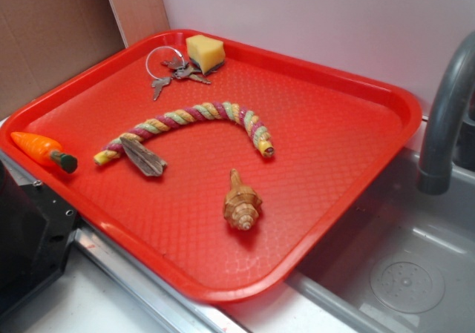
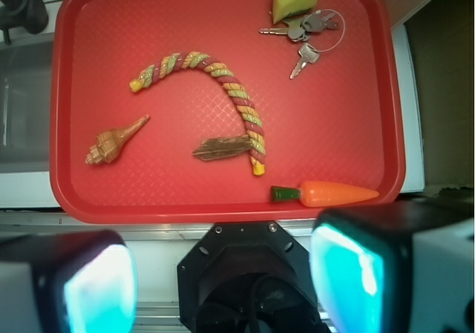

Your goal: Grab the shell.

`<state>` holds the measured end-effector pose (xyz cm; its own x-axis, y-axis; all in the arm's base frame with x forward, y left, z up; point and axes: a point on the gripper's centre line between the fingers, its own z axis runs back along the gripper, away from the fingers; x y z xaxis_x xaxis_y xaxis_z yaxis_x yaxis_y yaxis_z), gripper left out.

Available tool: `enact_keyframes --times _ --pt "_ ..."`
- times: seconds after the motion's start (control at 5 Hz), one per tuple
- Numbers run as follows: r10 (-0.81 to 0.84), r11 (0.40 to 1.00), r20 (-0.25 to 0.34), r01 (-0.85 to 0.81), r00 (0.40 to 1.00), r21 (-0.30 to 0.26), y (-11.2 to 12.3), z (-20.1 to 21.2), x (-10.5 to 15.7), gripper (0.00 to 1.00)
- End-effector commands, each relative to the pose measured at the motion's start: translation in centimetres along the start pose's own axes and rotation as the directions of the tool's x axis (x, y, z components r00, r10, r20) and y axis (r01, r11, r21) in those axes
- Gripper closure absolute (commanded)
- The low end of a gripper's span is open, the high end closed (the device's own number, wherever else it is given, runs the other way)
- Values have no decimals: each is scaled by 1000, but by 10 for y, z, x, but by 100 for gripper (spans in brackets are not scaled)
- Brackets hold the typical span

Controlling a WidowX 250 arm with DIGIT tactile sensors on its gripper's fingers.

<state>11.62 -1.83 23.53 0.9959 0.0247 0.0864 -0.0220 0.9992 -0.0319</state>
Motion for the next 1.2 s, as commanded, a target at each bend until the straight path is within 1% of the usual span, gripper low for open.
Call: enact_keyframes --times 0.0,0.2,0.4,1.0 --pt "0 1000 0 0 1000 0 0 0 0 0" --pt "246 969 58 -246 968 -8 -49 -54 30 0" --pt "395 912 -1 -392 919 -125 -93 -88 46 0" --pt "395 912 -1 -392 919 -125 -93 -88 46 0"
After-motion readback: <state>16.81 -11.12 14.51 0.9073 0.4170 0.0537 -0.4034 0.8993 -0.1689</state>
